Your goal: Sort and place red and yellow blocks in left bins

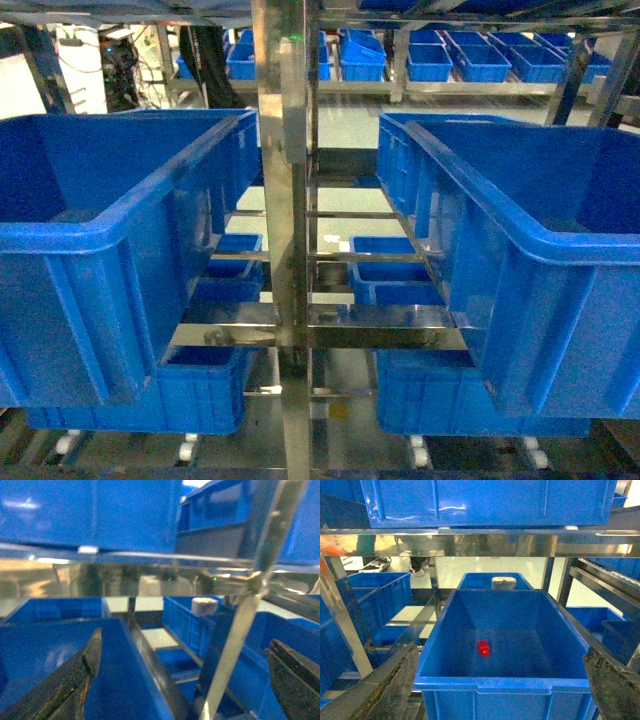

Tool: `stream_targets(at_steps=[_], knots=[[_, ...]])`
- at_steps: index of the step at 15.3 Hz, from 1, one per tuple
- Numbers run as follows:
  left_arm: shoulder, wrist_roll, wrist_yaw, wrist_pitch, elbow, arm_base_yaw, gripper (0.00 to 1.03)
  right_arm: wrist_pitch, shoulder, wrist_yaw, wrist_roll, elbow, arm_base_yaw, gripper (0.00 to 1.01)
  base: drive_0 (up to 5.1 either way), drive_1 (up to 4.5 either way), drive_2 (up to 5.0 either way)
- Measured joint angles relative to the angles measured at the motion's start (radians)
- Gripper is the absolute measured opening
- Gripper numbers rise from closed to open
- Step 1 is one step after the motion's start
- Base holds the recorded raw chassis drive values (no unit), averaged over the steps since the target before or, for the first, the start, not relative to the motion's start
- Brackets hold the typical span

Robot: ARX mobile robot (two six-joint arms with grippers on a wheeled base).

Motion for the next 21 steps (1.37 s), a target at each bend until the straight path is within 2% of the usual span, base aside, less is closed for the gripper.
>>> stream_targets(at_steps=[1, 2, 3, 4, 5, 6, 9, 10, 15, 21], knots=[[-0.025, 0.000, -0.048, 0.023, -0.009, -0.066, 0.98, 0.000, 0.000, 0.000, 0.000, 0.000, 0.000, 0.98, 0.0, 0.00, 0.0], [-0.027, 0.001, -0.077, 0.022, -0.010, -0.094, 0.98, 0.000, 0.000, 0.000, 0.000, 0.000, 0.000, 0.98, 0.0, 0.00, 0.0], [-0.037, 0.033, -0.190, -0.068, -0.004, -0.120, 0.92, 0.027, -0.005, 0.037, -0.003, -0.008, 0.023, 0.94, 0.0, 0.00, 0.0], [-0.065, 0.084, -0.340, -0.095, -0.066, -0.132, 0.79, 0.082, -0.048, 0.134, -0.008, -0.061, 0.111, 0.82, 0.0, 0.00, 0.0], [-0.098, 0.112, -0.406, -0.078, -0.141, -0.132, 0.68, 0.099, -0.091, 0.134, -0.017, -0.130, 0.132, 0.71, 0.0, 0.00, 0.0], [-0.158, 0.133, -0.426, -0.035, -0.224, -0.132, 0.50, 0.130, -0.127, 0.156, -0.018, -0.229, 0.128, 0.52, 0.0, 0.00, 0.0], [-0.256, 0.141, -0.424, 0.004, -0.377, -0.135, 0.05, 0.193, -0.214, 0.154, -0.018, -0.367, 0.125, 0.06, 0.0, 0.00, 0.0], [-0.291, 0.142, -0.424, 0.011, -0.414, -0.135, 0.02, 0.201, -0.232, 0.154, -0.022, -0.409, 0.125, 0.02, 0.0, 0.00, 0.0], [-0.424, 0.142, -0.424, -0.012, -0.519, -0.135, 0.02, 0.235, -0.302, 0.154, -0.022, -0.512, 0.125, 0.02, 0.0, 0.00, 0.0], [-0.552, 0.142, -0.424, -0.083, -0.581, -0.135, 0.02, 0.249, -0.344, 0.154, -0.022, -0.570, 0.125, 0.02, 0.0, 0.00, 0.0]])
